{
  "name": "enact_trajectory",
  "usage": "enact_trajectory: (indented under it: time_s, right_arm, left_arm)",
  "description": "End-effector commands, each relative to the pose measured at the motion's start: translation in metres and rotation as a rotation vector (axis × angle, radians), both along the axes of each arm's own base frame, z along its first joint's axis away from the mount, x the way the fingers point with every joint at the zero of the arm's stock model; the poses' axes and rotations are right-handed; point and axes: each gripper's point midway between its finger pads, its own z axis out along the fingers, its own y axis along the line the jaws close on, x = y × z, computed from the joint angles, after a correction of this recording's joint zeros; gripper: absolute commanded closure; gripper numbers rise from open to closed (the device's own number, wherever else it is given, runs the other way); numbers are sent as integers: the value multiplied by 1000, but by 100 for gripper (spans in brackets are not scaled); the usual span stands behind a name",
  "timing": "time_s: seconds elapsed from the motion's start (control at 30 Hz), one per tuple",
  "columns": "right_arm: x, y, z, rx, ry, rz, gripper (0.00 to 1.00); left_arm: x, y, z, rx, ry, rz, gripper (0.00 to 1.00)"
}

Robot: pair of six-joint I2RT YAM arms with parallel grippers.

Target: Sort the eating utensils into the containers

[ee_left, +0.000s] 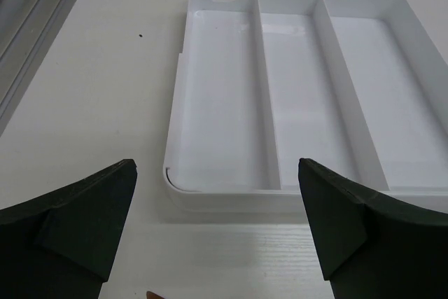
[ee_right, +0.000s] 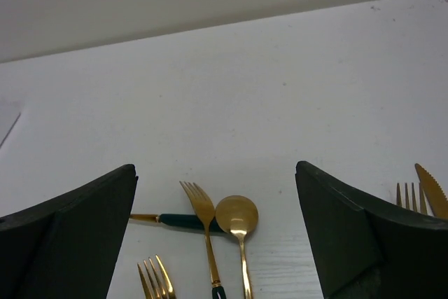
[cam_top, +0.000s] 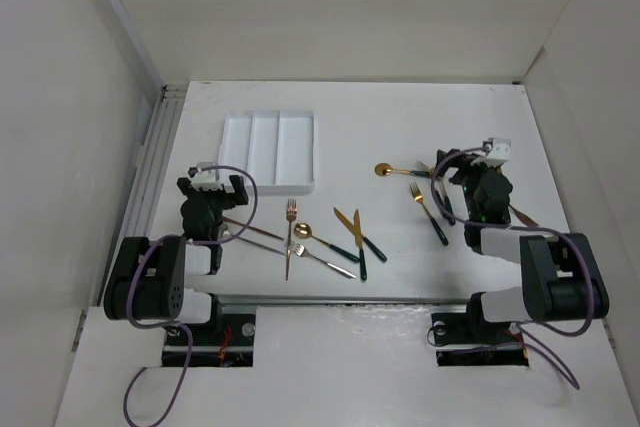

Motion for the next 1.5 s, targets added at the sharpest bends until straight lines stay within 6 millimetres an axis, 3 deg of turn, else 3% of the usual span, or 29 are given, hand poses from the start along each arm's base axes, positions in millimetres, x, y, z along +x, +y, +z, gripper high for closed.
enact_trajectory:
  time_s: [0.0,0.03,0.07,0.2,0.27,0.3,0.33,0.37,0.4,0.43,0.47,0.5,0.53,0.57,0.6,0.63,0.67,0.73,0.8,0.87,0.93,1.0,1.03,1.13,1.17,1.23,1.3,1.37,1.47]
  right_arm:
    - [27,1,69,-7,-43,-24,0]
    - [28,-3,66,-11,33,-47,0]
    - [31,-4,83,-23,15,-48,0]
    - [28,7,189,-191,-187,-52,0]
    - [28,-7,200,-336,-123,-142,0]
    - [26,-26,205,-380,-66,-256,0]
    - [26,-39,236,-412,-64,-330,0]
    - [34,-52,222,-474,34,-396,0]
    - [31,-67,213,-485,116,-487,0]
    - [13,-99,222,-397,144,-733,0]
    - [11,-106,222,-336,144,-814,0]
    - [14,-112,194,-347,261,-828,0]
    - [32,-97,177,-364,333,-631,0]
    - [42,-88,190,-320,345,-519,0]
    - [47,-81,179,-262,402,-432,0]
    - [47,-75,138,-155,560,-371,0]
    - [54,-66,135,-68,589,-246,2]
    - [58,-48,97,8,702,-154,5]
    - [62,-10,79,62,735,6,7]
    - [68,12,73,126,728,31,7]
    - [67,42,64,158,734,47,8]
    - [68,69,63,196,722,72,12]
    - [61,107,58,161,734,163,12]
    - [40,152,43,-94,742,283,8]
    - [35,156,40,-132,754,312,7]
    - [15,160,7,-202,883,408,7]
    - [7,156,-8,-234,953,415,19]
    - [-25,165,-31,-281,1061,480,29]
    - [-70,193,-28,-290,1060,602,40]
  left_arm:
    - [11,0,62,6,-226,14,0]
    - [11,3,62,6,-226,30,0]
    - [11,3,65,3,-237,41,0]
    - [-4,-4,76,35,-316,29,0]
    - [-3,-9,75,50,-272,-6,0]
    - [-6,-23,104,75,-312,-90,0]
    - [11,-39,149,164,-345,-183,0]
    - [13,-51,115,426,-160,-332,0]
    - [15,-64,124,514,-145,-429,0]
    - [23,-65,160,574,-175,-410,0]
    - [25,-57,161,593,-121,-360,0]
    - [31,-47,172,576,-114,-282,0]
    - [36,-29,176,572,-78,-177,0]
    - [42,-23,197,564,-95,-131,0]
    - [42,-19,192,549,-39,-112,0]
    - [44,-15,194,518,-15,-84,0]
    - [46,-10,209,413,-13,-18,0]
    - [42,-14,197,317,67,-25,0]
    - [39,-29,184,187,127,-83,0]
    - [30,-31,161,66,237,-52,14]
    - [19,-24,135,-111,373,86,20]
    - [13,-15,117,-145,441,174,26]
    - [11,-15,115,-144,450,176,28]
    - [12,-11,109,-95,445,172,33]
    - [11,-10,103,-90,469,174,34]
    - [9,-14,96,-133,496,181,34]
    - [7,-18,91,-161,510,172,34]
    - [8,-19,89,-162,506,171,34]
    - [7,-9,88,-154,490,213,33]
